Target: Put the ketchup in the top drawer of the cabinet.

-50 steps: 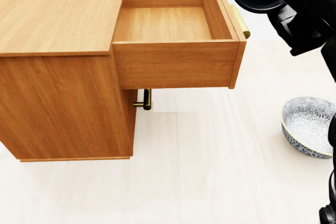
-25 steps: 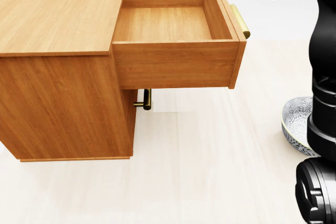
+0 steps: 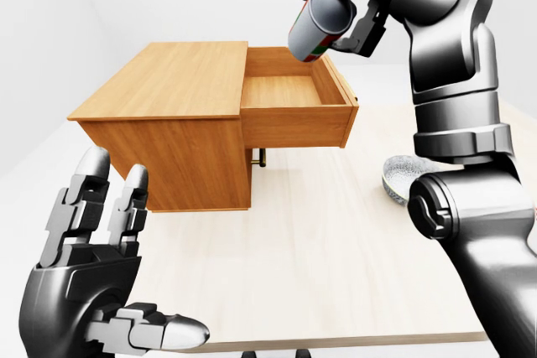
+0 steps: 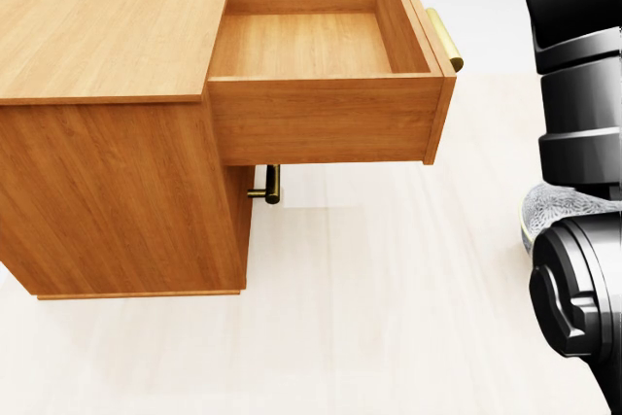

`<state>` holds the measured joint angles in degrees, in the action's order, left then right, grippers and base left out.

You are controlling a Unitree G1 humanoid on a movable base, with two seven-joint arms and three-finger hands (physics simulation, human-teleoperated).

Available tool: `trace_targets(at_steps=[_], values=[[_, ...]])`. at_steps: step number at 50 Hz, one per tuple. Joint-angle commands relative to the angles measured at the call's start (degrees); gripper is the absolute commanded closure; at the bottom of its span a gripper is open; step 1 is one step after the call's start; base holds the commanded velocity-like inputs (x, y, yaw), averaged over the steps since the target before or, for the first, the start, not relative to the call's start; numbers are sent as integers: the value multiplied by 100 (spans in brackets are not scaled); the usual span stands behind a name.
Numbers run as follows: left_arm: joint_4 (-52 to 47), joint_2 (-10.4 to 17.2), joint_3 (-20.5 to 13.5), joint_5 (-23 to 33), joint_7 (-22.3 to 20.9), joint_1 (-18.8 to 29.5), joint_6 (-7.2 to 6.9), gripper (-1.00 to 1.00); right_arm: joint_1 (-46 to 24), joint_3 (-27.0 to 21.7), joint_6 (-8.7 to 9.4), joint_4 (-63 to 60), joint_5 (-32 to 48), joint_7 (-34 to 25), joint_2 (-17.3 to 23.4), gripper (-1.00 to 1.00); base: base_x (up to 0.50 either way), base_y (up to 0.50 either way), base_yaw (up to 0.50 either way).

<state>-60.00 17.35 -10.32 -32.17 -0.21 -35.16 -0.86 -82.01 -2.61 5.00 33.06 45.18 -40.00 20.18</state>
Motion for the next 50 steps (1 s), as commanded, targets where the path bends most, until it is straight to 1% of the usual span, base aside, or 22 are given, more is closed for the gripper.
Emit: trace_targets(at_steps=[1,6,10,13,15,24,27,30,35,37,39,43,47,50], values=[[0,17,22,5,5,-14,23,-100,-697,-36,0,1877,-633,0,140,100,0,0,0],[0,44,44,14,29,-18,38,-100,-785,-37,0,2247,-819,0,229,100,0,0,0],[0,28,35,16,29,12,-3,-100,-844,-37,0,2451,-932,0,281,100,0,0,0],[0,24,36,17,9,-15,25,-100,-873,-22,0,2567,-985,0,297,100,0,0,0],[0,33,27,6,23,1,12,-100,-889,-19,0,2642,-1017,0,298,100,0,0,0],[0,84,-140,-188,36,-1,12,-100,-784,-39,0,2910,-1163,0,356,100,0,0,0],[0,94,-113,-170,47,-12,32,-100,-722,-48,0,2969,-1188,0,411,100,0,0,0],[0,80,-59,-105,61,2,19,-100,-645,-54,0,2969,-1215,0,448,100,0,0,0],[0,58,-14,-50,28,-43,66,-100,-569,-102,0,3084,-1303,0,512,100,0,0,0],[0,58,-5,-39,31,-35,59,-100,-546,-104,0,3129,-1328,0,521,100,0,0,0],[0,39,3,-18,30,-8,22,-100,-548,-111,0,3177,-1355,0,528,100,0,0,0],[0,47,-36,-63,3,-45,60,-100,-523,-131,0,3320,-1407,0,554,100,0,0,0],[0,31,-41,-59,13,-3,8,-100,-482,-152,0,3426,-1471,0,593,100,0,0,0],[0,13,4,-3,-5,-29,34,-100,-476,-155,0,3444,-1506,0,625,100,0,0,0]])
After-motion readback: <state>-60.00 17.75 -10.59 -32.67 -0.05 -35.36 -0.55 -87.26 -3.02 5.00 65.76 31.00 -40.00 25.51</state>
